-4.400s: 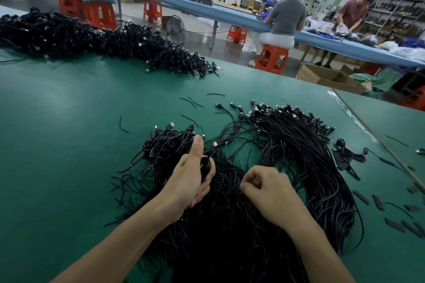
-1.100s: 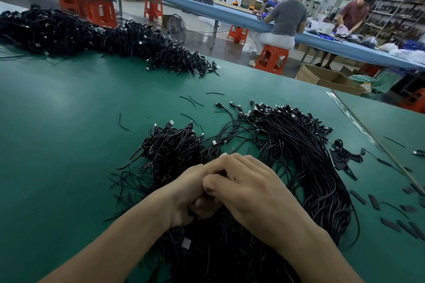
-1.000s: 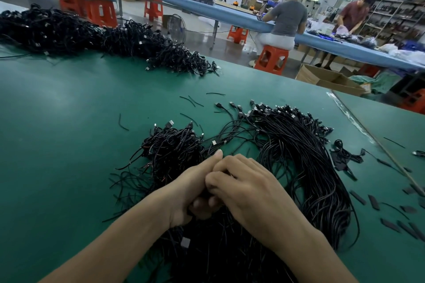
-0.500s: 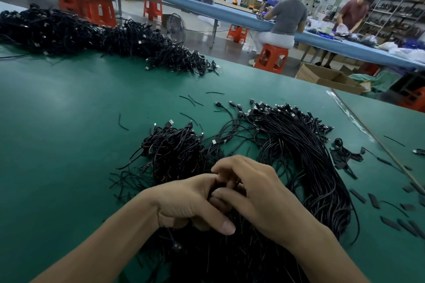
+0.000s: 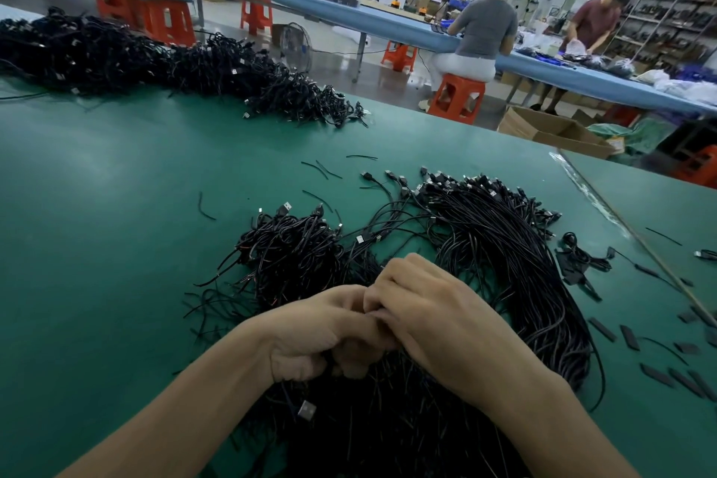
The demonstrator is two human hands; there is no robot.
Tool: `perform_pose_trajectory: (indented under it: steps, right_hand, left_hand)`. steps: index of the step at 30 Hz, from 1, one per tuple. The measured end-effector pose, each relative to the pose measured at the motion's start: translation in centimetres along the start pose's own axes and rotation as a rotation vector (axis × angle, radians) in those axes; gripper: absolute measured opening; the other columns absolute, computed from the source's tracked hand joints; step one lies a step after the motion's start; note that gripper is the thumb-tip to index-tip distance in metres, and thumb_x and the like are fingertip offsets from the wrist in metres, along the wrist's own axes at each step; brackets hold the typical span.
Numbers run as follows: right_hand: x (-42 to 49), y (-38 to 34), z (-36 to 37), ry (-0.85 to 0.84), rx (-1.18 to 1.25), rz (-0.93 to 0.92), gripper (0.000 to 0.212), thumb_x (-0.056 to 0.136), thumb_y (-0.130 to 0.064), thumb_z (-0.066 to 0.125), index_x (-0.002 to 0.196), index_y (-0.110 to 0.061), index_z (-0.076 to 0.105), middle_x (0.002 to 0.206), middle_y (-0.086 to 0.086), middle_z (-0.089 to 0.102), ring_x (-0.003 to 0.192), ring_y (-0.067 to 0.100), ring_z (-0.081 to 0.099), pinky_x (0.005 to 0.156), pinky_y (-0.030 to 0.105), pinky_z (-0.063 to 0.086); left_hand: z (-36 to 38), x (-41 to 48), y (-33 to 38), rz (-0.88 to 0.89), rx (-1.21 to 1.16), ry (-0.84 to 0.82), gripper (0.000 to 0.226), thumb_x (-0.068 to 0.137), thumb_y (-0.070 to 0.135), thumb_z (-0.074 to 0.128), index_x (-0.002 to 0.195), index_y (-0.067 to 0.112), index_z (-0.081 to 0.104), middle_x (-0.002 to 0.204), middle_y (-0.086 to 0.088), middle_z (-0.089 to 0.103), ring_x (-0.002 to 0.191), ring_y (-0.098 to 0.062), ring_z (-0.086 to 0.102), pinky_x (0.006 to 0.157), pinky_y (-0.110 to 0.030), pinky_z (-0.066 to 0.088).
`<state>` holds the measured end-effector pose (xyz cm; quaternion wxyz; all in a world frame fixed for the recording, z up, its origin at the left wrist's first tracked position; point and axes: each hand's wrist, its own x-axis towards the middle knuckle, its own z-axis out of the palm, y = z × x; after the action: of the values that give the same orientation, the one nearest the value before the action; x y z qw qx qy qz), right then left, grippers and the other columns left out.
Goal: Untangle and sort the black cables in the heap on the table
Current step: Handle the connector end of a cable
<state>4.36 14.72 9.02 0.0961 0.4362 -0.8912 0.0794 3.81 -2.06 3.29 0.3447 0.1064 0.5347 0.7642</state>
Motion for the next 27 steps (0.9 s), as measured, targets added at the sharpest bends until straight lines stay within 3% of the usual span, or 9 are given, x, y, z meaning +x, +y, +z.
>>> perform_pose_trajectory:
  steps: [3, 5, 7, 10, 15, 18, 22, 27]
  right_hand:
    - [-0.3, 0.5, 0.3, 0.083, 0.012, 0.032, 0.011, 0.094, -0.014, 0.055, 0.092, -0.012, 0.066, 0.092, -0.001, 0.059, 0.085, 0.019, 0.055, 0.074, 0.035, 0.052]
    - [-0.4, 0.9, 0.6, 0.155, 0.012, 0.052, 0.014, 0.094, -0.015, 0.053, 0.092, -0.011, 0.066, 0.09, 0.0, 0.06, 0.083, 0.02, 0.056, 0.074, 0.036, 0.052]
    - [-0.3, 1.4, 0.9, 0.223, 0.018, 0.092, 0.012, 0.095, -0.016, 0.056, 0.091, -0.011, 0.066, 0.089, 0.0, 0.06, 0.083, 0.02, 0.056, 0.075, 0.035, 0.051]
    - [-0.2, 1.6, 1.3, 0.303, 0.031, 0.155, 0.004, 0.093, -0.014, 0.064, 0.091, -0.012, 0.065, 0.089, -0.002, 0.06, 0.084, 0.017, 0.056, 0.078, 0.03, 0.048]
    - [-0.1, 1.7, 2.3, 0.403, 0.009, 0.239, 0.008, 0.095, -0.015, 0.06, 0.091, -0.011, 0.066, 0.087, -0.002, 0.06, 0.081, 0.017, 0.054, 0.075, 0.029, 0.048]
    - [0.0, 1.4, 2.7, 0.465, 0.006, 0.299, 0.011, 0.095, -0.019, 0.057, 0.091, -0.011, 0.065, 0.087, -0.002, 0.061, 0.081, 0.017, 0.054, 0.074, 0.028, 0.048]
    - [0.3, 1.2, 3.1, 0.479, 0.069, 0.366, 0.009, 0.095, -0.019, 0.06, 0.09, -0.012, 0.064, 0.088, -0.005, 0.06, 0.084, 0.014, 0.052, 0.074, 0.025, 0.044]
    - [0.2, 1.5, 3.0, 0.458, 0.092, 0.327, 0.028, 0.097, -0.032, 0.045, 0.089, -0.013, 0.064, 0.088, -0.006, 0.06, 0.084, 0.013, 0.051, 0.074, 0.021, 0.041]
  left_hand:
    - [0.0, 0.3, 0.0, 0.01, -0.136, 0.042, 0.019, 0.079, 0.001, 0.061, 0.069, 0.017, 0.066, 0.064, 0.0, 0.05, 0.049, -0.008, 0.043, 0.044, -0.018, 0.032]
    - [-0.1, 0.6, 0.0, -0.001, -0.26, 0.045, 0.002, 0.079, 0.01, 0.063, 0.079, 0.011, 0.065, 0.07, -0.003, 0.051, 0.051, -0.009, 0.043, 0.041, -0.017, 0.034]
    - [-0.1, 0.5, -0.1, 0.038, -0.332, 0.019, 0.013, 0.085, 0.019, 0.062, 0.09, 0.007, 0.061, 0.073, -0.004, 0.053, 0.055, -0.009, 0.044, 0.044, -0.018, 0.037]
    - [0.3, 0.4, 0.1, 0.092, -0.407, 0.044, 0.014, 0.093, 0.022, 0.054, 0.091, 0.008, 0.057, 0.072, -0.004, 0.052, 0.057, -0.01, 0.043, 0.046, -0.019, 0.037]
    - [1.1, 1.0, 0.0, 0.24, -0.365, 0.14, 0.016, 0.089, 0.015, 0.053, 0.099, 0.002, 0.057, 0.069, -0.005, 0.052, 0.055, -0.011, 0.046, 0.047, -0.019, 0.042]
    - [1.4, 1.3, -0.5, 0.327, -0.3, 0.192, 0.022, 0.091, 0.016, 0.053, 0.105, 0.0, 0.061, 0.074, -0.006, 0.061, 0.062, -0.013, 0.056, 0.058, -0.021, 0.051]
    - [1.2, 1.9, -1.4, 0.436, 0.028, 0.438, 0.028, 0.088, 0.028, 0.059, 0.106, 0.008, 0.065, 0.083, 0.003, 0.069, 0.078, -0.009, 0.064, 0.071, -0.019, 0.051]
    - [0.1, 1.8, -1.5, 0.483, 0.657, 0.793, 0.024, 0.077, 0.06, 0.059, 0.094, 0.043, 0.063, 0.098, 0.012, 0.051, 0.089, -0.002, 0.05, 0.075, -0.014, 0.044]
